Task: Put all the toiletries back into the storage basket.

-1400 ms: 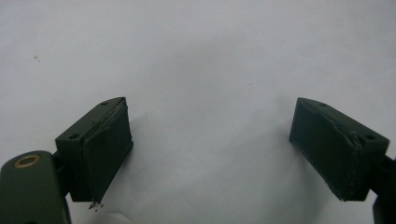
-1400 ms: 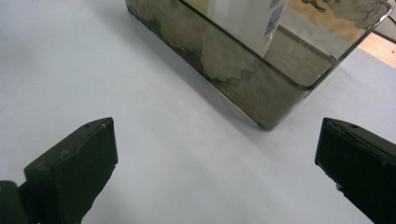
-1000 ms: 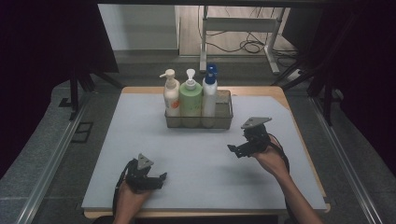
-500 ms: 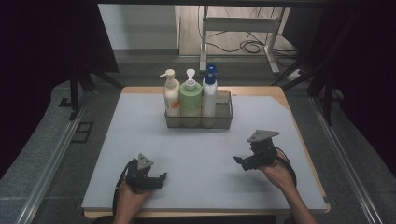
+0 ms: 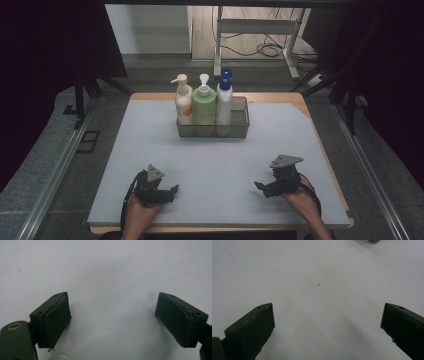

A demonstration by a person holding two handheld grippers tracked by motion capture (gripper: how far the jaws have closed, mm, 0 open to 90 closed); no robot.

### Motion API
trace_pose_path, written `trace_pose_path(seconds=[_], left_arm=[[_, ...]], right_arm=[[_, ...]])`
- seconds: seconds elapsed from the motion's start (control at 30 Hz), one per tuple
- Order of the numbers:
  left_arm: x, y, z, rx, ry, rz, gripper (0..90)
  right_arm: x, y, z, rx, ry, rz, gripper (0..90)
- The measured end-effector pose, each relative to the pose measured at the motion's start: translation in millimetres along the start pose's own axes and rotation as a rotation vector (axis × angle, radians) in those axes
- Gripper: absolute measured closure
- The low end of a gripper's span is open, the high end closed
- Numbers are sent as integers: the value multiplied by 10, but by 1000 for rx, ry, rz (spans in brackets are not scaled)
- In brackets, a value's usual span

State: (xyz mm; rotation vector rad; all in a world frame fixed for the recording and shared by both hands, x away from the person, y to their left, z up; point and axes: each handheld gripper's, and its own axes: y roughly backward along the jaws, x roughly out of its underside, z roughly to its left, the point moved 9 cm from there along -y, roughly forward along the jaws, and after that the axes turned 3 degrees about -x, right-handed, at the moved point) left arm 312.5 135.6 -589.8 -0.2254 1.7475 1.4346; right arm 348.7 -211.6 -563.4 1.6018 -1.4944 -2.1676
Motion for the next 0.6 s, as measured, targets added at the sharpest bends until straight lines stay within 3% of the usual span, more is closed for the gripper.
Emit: trace_pose_path(seconds=[0.3, 0.6], left_arm=[[-1, -1, 1, 0, 1, 0, 124], [-1, -2, 1, 1, 1, 3, 122]], right_arm=[[242, -91, 69, -22, -34, 34, 0], [250, -96, 66, -18, -47, 11, 0]])
